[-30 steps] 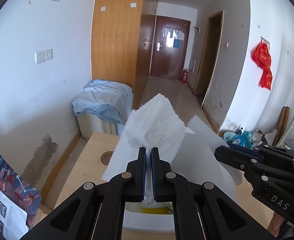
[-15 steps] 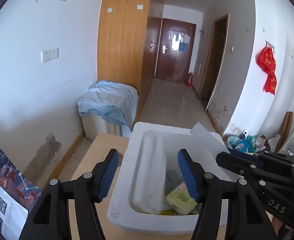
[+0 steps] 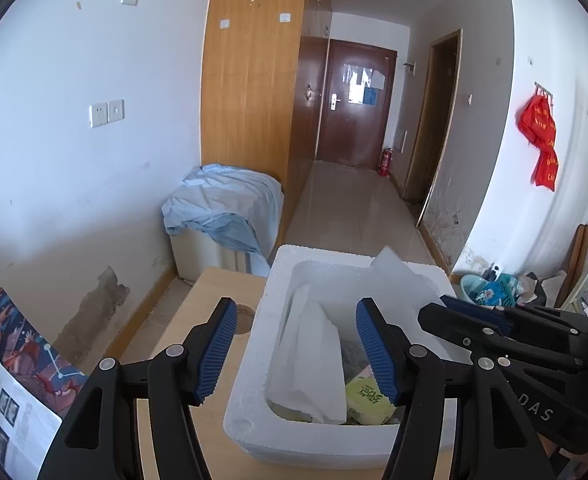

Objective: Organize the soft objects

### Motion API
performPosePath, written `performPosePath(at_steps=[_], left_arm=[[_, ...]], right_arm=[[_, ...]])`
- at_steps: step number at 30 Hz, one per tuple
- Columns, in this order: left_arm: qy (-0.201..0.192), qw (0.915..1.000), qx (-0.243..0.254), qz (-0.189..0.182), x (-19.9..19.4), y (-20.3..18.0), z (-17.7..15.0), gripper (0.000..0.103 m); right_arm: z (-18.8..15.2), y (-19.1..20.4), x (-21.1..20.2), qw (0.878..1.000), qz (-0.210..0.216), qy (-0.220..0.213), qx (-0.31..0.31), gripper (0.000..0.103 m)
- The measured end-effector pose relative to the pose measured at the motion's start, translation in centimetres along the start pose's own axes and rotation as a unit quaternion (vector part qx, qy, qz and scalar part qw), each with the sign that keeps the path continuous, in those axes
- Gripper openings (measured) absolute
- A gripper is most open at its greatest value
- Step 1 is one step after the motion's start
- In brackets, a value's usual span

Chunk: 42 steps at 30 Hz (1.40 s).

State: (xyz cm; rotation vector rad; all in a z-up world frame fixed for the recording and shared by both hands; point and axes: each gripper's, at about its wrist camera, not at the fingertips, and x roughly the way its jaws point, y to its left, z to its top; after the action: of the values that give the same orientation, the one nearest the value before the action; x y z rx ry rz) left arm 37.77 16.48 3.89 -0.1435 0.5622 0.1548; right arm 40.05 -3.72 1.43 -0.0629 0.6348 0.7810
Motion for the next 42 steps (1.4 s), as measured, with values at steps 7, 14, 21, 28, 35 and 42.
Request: performPosePath(at_steps=[7,14,21,28,35,42], left_arm=[[0.001,1.0000,-0.006,0.001,0.1,0.1,-0.1,0.063],[-0.001,1.0000,-0.007,0.002,0.0,0.0,-0.2,0.063],[-0.002,1.0000,-0.005,-0.002,-0.2,0.0,-0.3,0.063],[-0.007,0.9999,0.000,-0.013,-1.2,-0.4,-0.7,0.063],[-0.009,0.9997,0.010,-0.020,-3.2,-0.9,-1.6,0.063],[-0.014,0.9992,0.015,-0.035,-6.0,-1.7,-3.5,0.063]], right_arm=[[0.1,-0.5,-0.3,1.000,0.004,-0.009,0.016,0.025],[0.1,-0.3,-0.4,1.000,0.016,-0.010,0.016,0.026],[0.1,-0.3,-0.9,1.000,0.012,-0.015,0.015,0.026],[-0.7,-0.3,-1.7,1.000,-0.005,-0.013,0.015,0.043],[-2.0,-0.5,-3.2,0.999,-0.022,-0.009,0.030,0.073],[-3.9,-0.5,-6.2,0.998,-0.039,-0.021,0.042,0.083]])
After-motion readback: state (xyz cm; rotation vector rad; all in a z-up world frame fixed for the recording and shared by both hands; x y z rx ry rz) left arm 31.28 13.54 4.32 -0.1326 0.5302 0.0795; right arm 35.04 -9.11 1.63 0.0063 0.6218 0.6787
